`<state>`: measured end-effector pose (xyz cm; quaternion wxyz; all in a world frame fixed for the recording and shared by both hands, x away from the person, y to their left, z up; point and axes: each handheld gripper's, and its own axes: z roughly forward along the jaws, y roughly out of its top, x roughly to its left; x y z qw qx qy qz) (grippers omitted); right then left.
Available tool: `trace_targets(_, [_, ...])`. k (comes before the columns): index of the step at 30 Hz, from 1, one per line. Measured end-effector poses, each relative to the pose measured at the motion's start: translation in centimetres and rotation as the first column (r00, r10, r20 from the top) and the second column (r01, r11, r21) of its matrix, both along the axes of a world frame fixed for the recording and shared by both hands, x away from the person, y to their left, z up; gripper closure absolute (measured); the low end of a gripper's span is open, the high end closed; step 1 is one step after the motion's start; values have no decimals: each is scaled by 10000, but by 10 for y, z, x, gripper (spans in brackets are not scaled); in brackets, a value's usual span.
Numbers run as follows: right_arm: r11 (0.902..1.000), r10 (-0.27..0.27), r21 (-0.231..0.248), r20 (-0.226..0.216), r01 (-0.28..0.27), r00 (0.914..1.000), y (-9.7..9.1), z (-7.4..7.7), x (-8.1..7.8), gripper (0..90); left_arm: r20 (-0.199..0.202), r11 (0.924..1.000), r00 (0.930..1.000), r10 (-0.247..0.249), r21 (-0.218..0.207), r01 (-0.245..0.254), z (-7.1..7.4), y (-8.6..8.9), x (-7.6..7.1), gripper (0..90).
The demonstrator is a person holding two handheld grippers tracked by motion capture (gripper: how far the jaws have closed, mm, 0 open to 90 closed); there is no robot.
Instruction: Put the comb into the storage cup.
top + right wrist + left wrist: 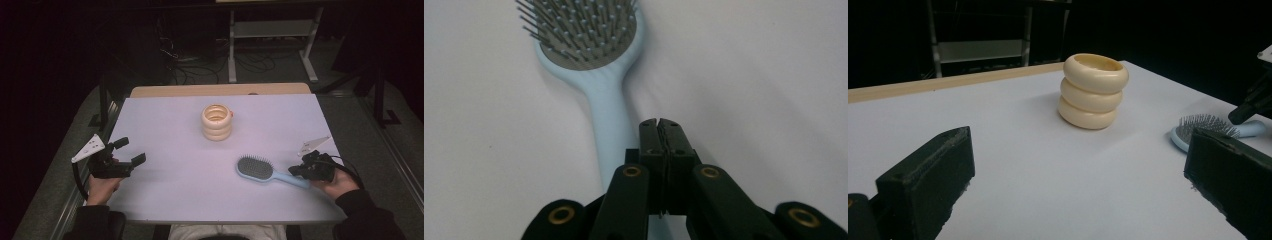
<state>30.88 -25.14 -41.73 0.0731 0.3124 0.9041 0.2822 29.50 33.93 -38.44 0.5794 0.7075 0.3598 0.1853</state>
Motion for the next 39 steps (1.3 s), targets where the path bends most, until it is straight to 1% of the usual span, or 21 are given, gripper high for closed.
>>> trace_targets(4, [9997, 204, -127, 356, -200, 9992, 1, 8, -5, 858, -9, 10000, 10000, 15, 12, -15, 0, 0, 0, 0])
trace_targets(6, [9996, 248, -139, 424, -242, 9988, 2, 12, -7, 839, -1, 10000, 10000, 16, 14, -16, 0, 0, 0, 0])
trace_targets(9, [9994, 314, -185, 526, -305, 9981, 3, 20, -9, 750, -5, 10000, 10000, 30, 21, -30, 0, 0, 0, 0])
trace_targets(10, [9992, 323, -237, 556, -311, 9979, 3, 22, -9, 696, -4, 10000, 10000, 28, 30, -28, 0, 0, 0, 0])
trace_targets(11, [9989, 411, -254, 434, -401, 9982, 4, 24, -9, 627, -6, 10000, 10000, 21, 23, -21, 0, 0, 0, 0])
trace_targets(12, [9982, 563, -230, 242, -557, 9981, 4, 27, -9, 583, -7, 10000, 10000, 26, 16, -26, 0, 0, 0, 0])
trace_targets(13, [9975, 662, -280, 216, -656, 9976, 5, 29, -9, 541, -4, 10000, 10000, 30, 6, -30, 0, 0, 0, 0])
trace_targets(15, [9976, 605, -354, 197, -598, 9980, 6, 34, -8, 488, 2, 10000, 10000, 29, 0, -29, 0, 0, 0, 0])
trace_targets(17, [9973, 632, -380, 210, -624, 9978, 7, 38, -7, 407, 5, 10000, 10000, 24, -1, -24, 0, 0, 0, 0])
trace_targets(18, [9973, 632, -380, 210, -624, 9978, 7, 38, -7, 407, 5, 10000, 10000, 24, -1, -24, 0, 0, 0, 0])
trace_targets(19, [9973, 542, -517, 199, -531, 9983, 9, 41, -5, 280, -2, 10000, 10000, 25, -10, -25, 0, 0, 0, 0])
trace_targets(21, [9961, 359, -810, 187, -343, 9992, 11, 41, -2, 143, 5, 10000, 10000, 36, -5, -36, 0, 0, 0, 0])
trace_targets(22, [9944, 249, -1030, 306, -216, 9992, 13, 41, -1, 100, 5, 10000, 10000, 36, -5, -36, 0, 0, 0, 0])
trace_targets(23, [9933, 266, -1136, 328, -227, 9991, 14, 41, 0, 60, -18, 10000, 10000, 54, 18, -54, 0, 0, 0, 0])
trace_targets(24, [9933, 266, -1136, 328, -227, 9991, 14, 41, 0, 60, -18, 10000, 10000, 54, 18, -54, 0, 0, 0, 0])
trace_targets(25, [9931, 277, -1149, 334, -237, 9991, 15, 41, 2, 0, -4, 10000, 10000, 42, 31, -42, 0, 0, 0, 0])
trace_targets(27, [9941, 397, -1021, 258, -368, 9989, 16, 41, 4, 0, -13, 10000, 10000, 49, 17, -49, 0, 0, 0, 0])
trace_targets(29, [9933, 488, -1061, 308, -453, 9983, 17, 41, 5, 0, -16, 10000, 10000, 53, 9, -53, 0, 0, 1, 0])
trace_targets(31, [9937, 581, -978, 309, -549, 9978, 19, 39, 7, 0, -23, 10000, 10000, 45, 8, -45, 0, 0, 1, 0])
trace_targets(35, [9950, 615, -793, 113, -604, 9980, 21, 34, 12, 0, -13, 10000, 10000, 30, 23, -30, 0, 0, 1, 0])
trace_targets(39, [9930, 766, -901, -12, -764, 9971, 24, 32, 14, 0, -21, 10000, 10000, -20, 67, 20, -1, -1, 2, 0])
